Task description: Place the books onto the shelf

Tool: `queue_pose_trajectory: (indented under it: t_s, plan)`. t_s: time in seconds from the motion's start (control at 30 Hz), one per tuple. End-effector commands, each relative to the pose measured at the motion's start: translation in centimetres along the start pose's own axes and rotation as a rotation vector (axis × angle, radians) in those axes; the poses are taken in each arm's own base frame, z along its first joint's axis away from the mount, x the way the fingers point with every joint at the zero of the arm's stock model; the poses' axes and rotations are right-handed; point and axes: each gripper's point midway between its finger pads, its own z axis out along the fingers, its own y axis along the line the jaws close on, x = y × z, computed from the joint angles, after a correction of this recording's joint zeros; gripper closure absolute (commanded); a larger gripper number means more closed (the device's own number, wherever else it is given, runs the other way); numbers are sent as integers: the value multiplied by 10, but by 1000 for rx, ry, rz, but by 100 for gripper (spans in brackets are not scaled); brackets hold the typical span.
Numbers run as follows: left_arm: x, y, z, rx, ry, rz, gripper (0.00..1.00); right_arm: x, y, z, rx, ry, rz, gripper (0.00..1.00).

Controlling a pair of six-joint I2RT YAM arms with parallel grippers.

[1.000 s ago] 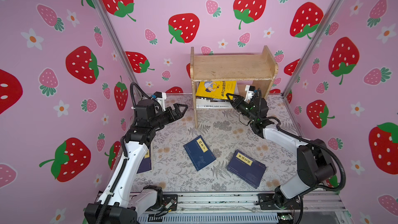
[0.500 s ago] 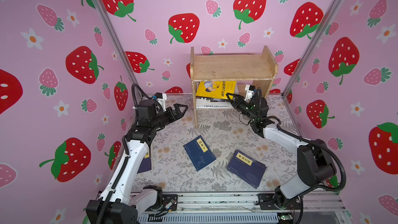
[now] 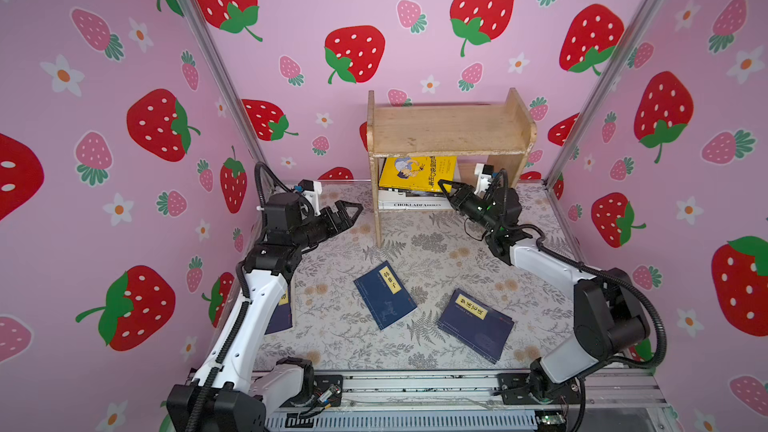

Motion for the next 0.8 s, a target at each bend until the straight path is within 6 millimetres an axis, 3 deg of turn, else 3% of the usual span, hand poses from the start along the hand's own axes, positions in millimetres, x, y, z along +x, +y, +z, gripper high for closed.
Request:
queue_pose_trajectory:
  t_s: [0.0, 0.2, 0.37, 0.53, 0.77]
  plan:
    - [-6, -6, -1, 32, -14, 5, 1, -7, 20, 0, -75, -20, -22, 92]
    - [-5, -6, -1, 33, -13, 7, 1, -1, 5, 7, 17, 8, -34, 88]
    - [-4, -5, 1, 33, -7, 4, 1, -2, -4, 1, 101, 5, -63, 73]
    - [-3, -3, 3, 37, -3, -4, 1, -9, -7, -2, 198, 9, -141, 50]
    - [-2, 2, 7, 27, 1, -13, 1, -12, -8, -4, 305, 64, -226, 36]
